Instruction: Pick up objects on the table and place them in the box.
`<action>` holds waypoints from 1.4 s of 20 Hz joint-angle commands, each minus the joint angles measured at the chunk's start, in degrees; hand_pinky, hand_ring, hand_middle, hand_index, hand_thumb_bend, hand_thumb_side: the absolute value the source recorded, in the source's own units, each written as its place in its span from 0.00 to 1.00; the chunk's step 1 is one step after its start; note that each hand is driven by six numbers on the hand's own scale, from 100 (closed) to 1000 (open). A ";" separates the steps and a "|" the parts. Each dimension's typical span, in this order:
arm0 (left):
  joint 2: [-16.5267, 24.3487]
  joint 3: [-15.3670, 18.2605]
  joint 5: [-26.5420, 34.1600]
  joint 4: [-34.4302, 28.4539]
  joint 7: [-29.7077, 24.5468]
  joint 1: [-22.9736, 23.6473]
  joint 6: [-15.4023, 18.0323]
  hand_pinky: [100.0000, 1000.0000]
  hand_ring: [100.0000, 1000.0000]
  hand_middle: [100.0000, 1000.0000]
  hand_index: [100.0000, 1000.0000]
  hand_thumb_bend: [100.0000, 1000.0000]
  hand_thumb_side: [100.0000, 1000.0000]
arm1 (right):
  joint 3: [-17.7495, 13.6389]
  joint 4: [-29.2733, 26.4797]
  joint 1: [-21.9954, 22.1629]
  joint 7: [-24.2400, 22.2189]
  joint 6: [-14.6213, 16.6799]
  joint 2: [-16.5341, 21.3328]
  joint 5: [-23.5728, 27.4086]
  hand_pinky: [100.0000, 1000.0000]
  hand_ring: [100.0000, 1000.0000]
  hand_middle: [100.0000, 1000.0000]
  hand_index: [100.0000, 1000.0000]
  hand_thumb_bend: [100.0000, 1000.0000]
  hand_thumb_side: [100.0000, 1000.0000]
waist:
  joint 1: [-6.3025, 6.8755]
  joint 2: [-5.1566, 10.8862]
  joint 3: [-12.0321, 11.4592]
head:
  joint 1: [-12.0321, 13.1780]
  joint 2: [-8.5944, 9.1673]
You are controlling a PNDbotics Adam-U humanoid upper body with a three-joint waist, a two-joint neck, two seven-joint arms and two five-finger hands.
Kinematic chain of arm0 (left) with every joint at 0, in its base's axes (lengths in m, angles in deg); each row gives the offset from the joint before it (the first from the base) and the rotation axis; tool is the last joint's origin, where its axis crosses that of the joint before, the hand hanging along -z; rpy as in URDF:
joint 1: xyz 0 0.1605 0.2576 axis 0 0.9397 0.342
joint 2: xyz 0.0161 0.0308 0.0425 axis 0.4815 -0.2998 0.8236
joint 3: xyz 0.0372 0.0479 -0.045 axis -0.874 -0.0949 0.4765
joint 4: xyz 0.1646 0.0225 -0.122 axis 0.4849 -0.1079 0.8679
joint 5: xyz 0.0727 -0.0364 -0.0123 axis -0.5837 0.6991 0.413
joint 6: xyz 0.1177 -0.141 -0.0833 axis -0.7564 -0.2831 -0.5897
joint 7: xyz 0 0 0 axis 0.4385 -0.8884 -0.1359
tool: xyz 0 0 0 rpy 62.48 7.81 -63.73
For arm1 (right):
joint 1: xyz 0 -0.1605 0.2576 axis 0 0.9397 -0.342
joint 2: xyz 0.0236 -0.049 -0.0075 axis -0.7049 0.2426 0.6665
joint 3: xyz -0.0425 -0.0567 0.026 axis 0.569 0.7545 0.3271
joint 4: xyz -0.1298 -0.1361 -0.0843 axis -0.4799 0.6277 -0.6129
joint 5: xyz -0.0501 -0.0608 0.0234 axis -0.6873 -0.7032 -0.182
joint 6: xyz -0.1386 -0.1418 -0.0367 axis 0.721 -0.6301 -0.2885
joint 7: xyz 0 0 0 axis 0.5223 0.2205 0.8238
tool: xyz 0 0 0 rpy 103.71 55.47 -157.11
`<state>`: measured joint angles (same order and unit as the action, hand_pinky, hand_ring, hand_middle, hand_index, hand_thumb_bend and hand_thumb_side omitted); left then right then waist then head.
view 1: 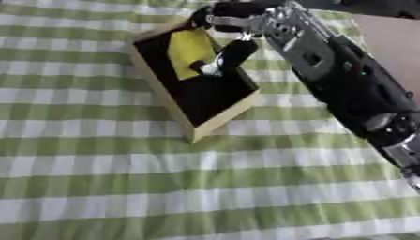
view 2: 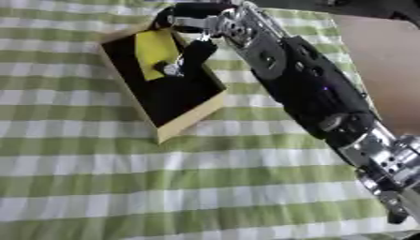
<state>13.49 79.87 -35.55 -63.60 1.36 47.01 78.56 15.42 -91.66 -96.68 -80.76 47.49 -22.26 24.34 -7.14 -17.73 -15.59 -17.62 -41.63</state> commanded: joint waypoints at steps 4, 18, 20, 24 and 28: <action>0.72 0.28 0.16 -0.83 -0.14 -0.51 0.14 0.60 0.68 0.59 0.75 0.79 1.00 | -1.46 -2.06 -1.24 -0.93 0.43 0.88 -2.57 0.90 0.88 0.84 0.89 0.18 0.42 | 0.69 1.27 0.21 | -0.02 0.18; 0.86 0.33 0.16 -0.83 -0.50 -0.55 0.14 0.60 0.68 0.59 0.75 0.79 1.00 | -4.84 -9.08 -0.87 -2.47 -0.82 2.51 -0.52 0.91 0.90 0.86 0.92 0.28 0.65 | 1.14 2.03 1.07 | 0.39 -0.04; 0.84 0.29 0.20 -0.83 -0.52 -0.65 0.17 0.60 0.68 0.59 0.75 0.79 1.00 | -4.09 -8.63 -0.74 -3.49 -0.61 2.46 -0.59 0.92 0.91 0.87 0.92 0.28 0.60 | 1.12 2.05 1.05 | 0.27 -0.07; 0.76 0.20 0.28 -0.83 -0.67 -0.84 0.23 0.60 0.68 0.59 0.75 0.79 1.00 | -2.90 -7.16 -0.63 -5.50 0.13 1.95 -0.98 0.92 0.90 0.86 0.92 0.22 0.40 | 1.12 1.92 0.82 | 0.11 -0.15; 0.77 0.29 0.28 -0.83 -0.58 -0.75 0.18 0.60 0.68 0.59 0.75 0.79 1.00 | -4.09 -7.66 -0.45 -3.88 -0.28 1.62 0.02 0.91 0.88 0.84 0.91 0.18 0.46 | 1.10 1.78 0.83 | 0.43 -0.33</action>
<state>13.38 79.88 -35.35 -63.60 0.94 46.70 78.66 12.40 -98.48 -96.44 -85.19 47.30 -21.60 23.91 -6.60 -16.94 -14.81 -17.26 -41.71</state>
